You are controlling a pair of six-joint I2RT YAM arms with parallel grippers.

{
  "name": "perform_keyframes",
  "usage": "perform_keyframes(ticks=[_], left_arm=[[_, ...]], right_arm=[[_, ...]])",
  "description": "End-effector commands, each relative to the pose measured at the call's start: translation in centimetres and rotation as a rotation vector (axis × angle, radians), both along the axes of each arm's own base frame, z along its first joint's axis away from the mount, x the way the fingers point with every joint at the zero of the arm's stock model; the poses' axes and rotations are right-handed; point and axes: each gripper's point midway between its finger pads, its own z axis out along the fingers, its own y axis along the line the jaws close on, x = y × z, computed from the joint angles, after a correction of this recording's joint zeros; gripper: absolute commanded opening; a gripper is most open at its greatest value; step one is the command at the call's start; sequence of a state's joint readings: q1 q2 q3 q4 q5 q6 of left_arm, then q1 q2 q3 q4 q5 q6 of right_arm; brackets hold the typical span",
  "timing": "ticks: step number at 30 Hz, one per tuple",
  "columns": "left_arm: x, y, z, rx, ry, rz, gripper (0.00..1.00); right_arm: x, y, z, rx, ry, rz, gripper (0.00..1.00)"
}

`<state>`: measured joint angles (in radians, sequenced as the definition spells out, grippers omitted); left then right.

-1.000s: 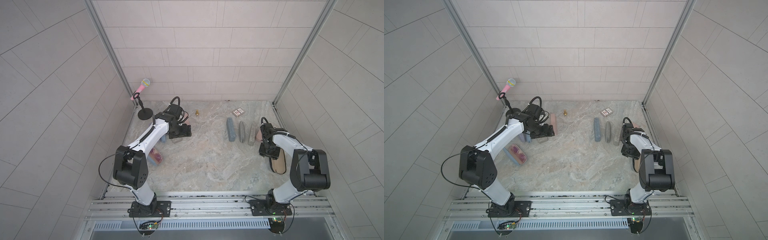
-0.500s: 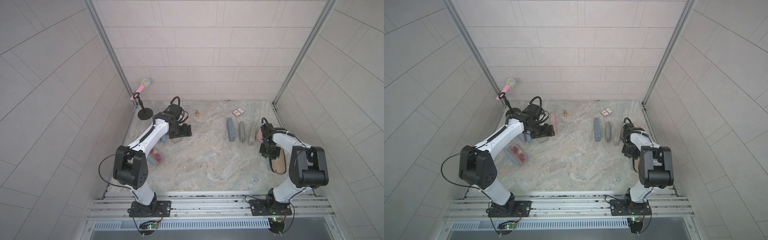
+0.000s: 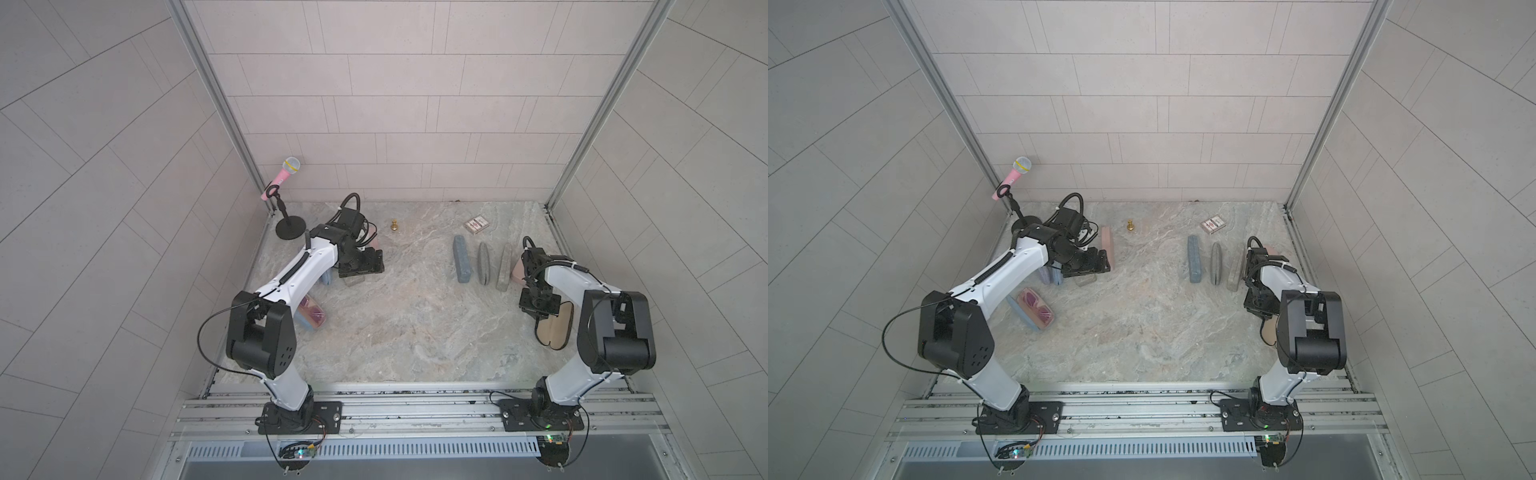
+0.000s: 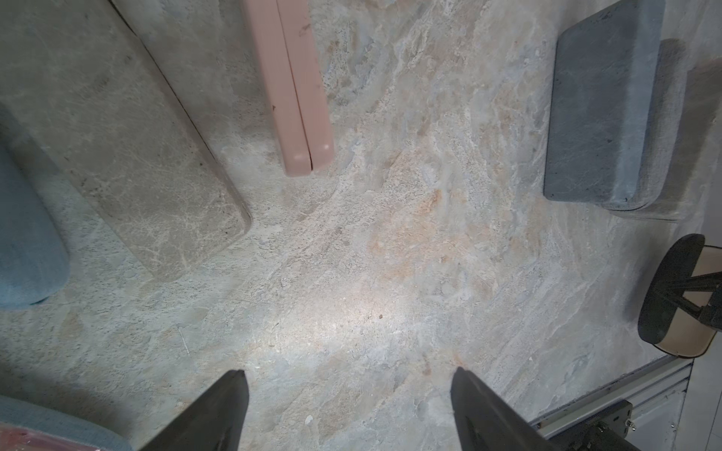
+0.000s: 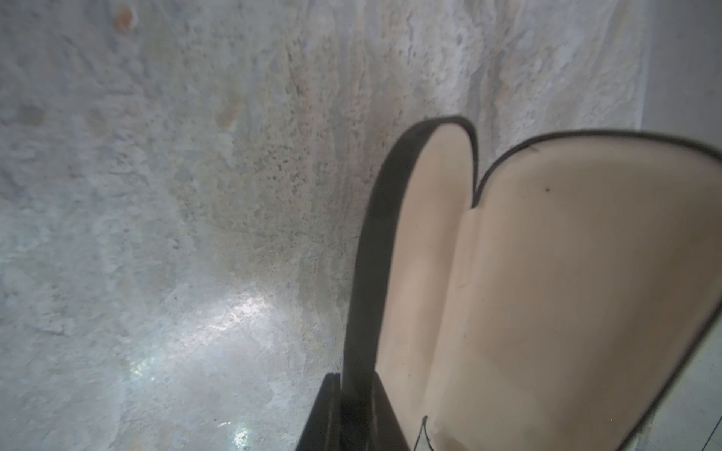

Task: Close the glasses case
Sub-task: Pick up the glasses case at the center of the board.

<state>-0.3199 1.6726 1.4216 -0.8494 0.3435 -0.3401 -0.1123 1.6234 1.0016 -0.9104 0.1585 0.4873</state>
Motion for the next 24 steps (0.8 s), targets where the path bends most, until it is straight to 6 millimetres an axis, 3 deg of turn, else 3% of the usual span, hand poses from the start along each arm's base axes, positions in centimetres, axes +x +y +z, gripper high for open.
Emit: perform_keyframes(ticks=[1, 9, 17, 24], left_arm=[[-0.4, 0.3, 0.6, -0.006, -0.011, -0.003, 0.89], [-0.4, 0.2, 0.5, -0.01, -0.007, -0.005, 0.89], [-0.4, 0.1, 0.5, -0.015, -0.006, -0.004, 0.89], [-0.4, 0.2, 0.6, -0.015, -0.008, -0.001, 0.89]], right_arm=[[-0.6, -0.2, 0.2, -0.006, 0.027, -0.001, 0.1], [-0.6, -0.1, 1.3, -0.001, 0.004, -0.002, 0.06], [-0.3, 0.1, 3.9, -0.012, -0.046, 0.006, 0.04], [0.3, 2.6, 7.3, -0.014, -0.119, 0.069, 0.04]])
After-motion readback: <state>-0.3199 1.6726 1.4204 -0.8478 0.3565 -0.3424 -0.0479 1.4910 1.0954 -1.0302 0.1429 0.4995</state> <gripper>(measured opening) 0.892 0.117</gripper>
